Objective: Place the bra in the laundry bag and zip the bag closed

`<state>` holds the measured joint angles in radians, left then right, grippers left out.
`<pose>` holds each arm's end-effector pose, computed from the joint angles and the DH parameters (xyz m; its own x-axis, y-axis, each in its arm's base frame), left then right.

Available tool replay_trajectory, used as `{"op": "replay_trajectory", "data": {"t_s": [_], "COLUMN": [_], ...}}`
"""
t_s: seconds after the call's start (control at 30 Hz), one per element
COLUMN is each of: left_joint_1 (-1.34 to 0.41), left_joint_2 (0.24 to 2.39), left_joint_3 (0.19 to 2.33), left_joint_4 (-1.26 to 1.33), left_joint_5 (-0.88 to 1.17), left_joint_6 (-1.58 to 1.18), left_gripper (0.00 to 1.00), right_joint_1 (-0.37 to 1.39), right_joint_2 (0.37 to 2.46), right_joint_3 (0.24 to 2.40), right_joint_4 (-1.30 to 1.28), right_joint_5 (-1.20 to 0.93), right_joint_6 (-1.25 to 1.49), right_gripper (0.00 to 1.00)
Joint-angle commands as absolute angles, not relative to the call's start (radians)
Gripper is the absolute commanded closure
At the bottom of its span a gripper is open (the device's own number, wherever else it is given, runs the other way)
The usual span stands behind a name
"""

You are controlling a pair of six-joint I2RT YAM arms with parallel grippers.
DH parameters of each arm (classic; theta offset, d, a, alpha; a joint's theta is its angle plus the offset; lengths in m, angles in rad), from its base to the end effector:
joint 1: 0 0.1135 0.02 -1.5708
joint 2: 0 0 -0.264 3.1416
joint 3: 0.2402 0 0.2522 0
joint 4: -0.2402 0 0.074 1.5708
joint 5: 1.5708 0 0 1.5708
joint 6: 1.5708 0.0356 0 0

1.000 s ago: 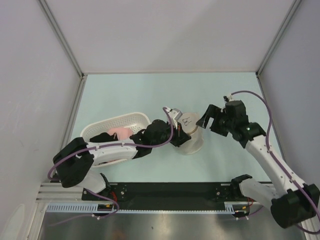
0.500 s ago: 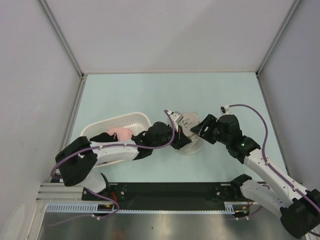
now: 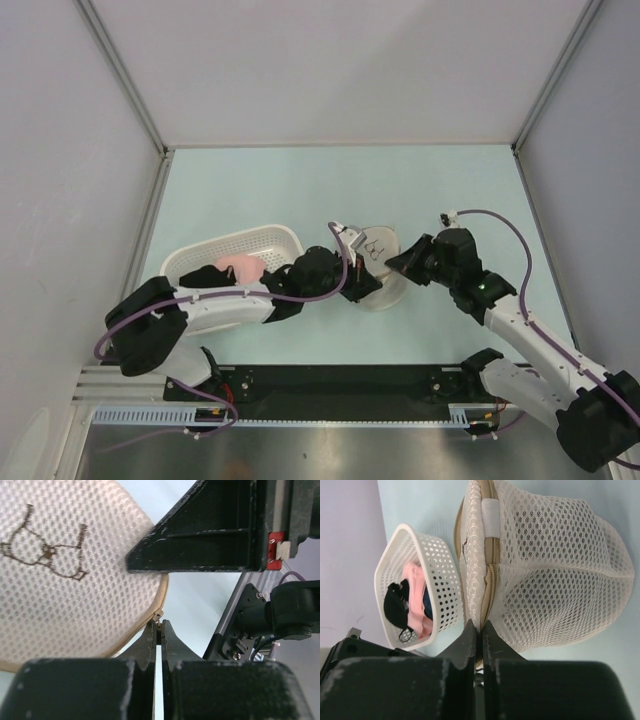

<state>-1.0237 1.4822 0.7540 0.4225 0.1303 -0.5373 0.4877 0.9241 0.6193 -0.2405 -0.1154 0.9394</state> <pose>0.1644 -0.2788 0.2253 -0.6009 0.0110 -0.7993 0.7027 0.4838 -0.5217 0.1802 0.1002 0.2512 -0.7164 0.5277 -0.4565 0.0438 0.6869 0.7254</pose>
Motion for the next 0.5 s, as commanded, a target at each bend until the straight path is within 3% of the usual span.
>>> {"op": "replay_trajectory", "data": {"t_s": [0.0, 0.17, 0.47], "left_joint_1": [-1.008, -0.89, -0.792], "left_joint_2": [1.385, 1.322, 1.154], "left_joint_3": [0.724, 0.675, 0.618], "left_joint_4": [0.376, 0.325, 0.203], "left_joint_5": [0.059, 0.077, 0.081], "left_joint_6": [-0.503, -0.508, -0.44], "left_gripper": [1.0, 1.0, 1.0], "right_joint_1": [0.376, 0.221, 0.17], "right_joint_2": [0.905, 0.931, 0.953], "right_joint_3": [0.621, 0.623, 0.623], "right_joint_4": [-0.209, -0.186, -0.199], "right_joint_5": [-0.243, -0.526, -0.63], "right_joint_6": [0.878, 0.804, 0.75], "right_gripper": [1.0, 1.0, 1.0]}}
